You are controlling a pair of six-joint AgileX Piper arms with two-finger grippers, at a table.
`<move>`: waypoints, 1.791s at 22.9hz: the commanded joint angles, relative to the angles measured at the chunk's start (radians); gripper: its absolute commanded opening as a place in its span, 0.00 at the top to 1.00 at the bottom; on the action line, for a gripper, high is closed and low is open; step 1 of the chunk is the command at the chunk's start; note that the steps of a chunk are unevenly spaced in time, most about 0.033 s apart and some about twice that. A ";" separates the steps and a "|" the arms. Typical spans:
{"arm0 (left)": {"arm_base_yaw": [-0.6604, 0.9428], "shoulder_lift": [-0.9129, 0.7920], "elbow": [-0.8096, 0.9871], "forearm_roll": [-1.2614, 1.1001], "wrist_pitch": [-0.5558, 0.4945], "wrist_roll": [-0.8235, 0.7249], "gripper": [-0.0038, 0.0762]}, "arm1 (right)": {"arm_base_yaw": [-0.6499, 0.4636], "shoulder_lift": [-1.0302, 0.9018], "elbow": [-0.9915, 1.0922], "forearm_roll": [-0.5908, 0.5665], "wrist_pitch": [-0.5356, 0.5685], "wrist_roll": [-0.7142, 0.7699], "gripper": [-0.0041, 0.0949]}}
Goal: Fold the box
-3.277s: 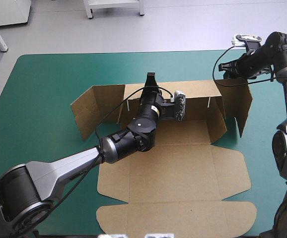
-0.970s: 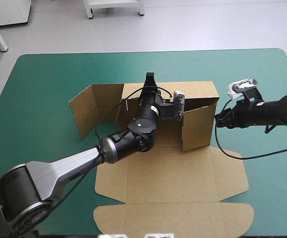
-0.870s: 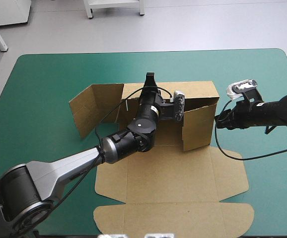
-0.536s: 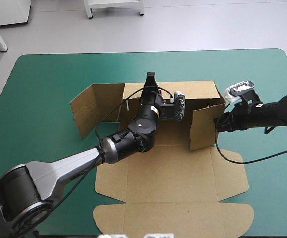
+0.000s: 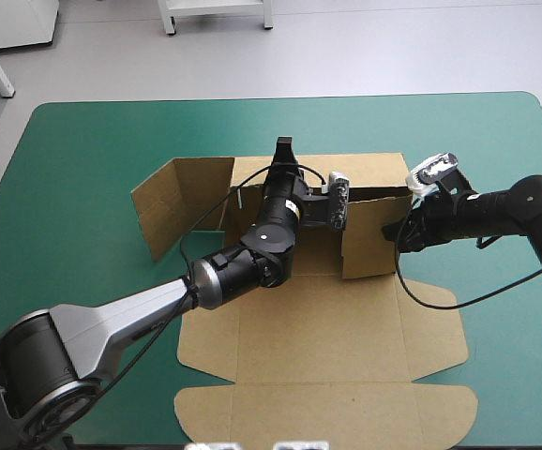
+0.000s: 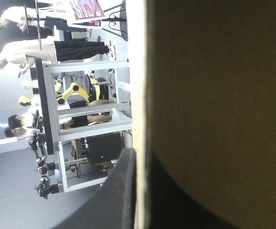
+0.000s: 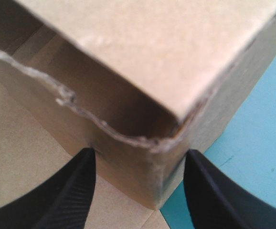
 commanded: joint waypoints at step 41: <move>-0.009 -0.050 -0.031 0.145 -0.104 -0.119 0.96 | 0.006 0.000 -0.082 0.122 -0.163 0.011 0.98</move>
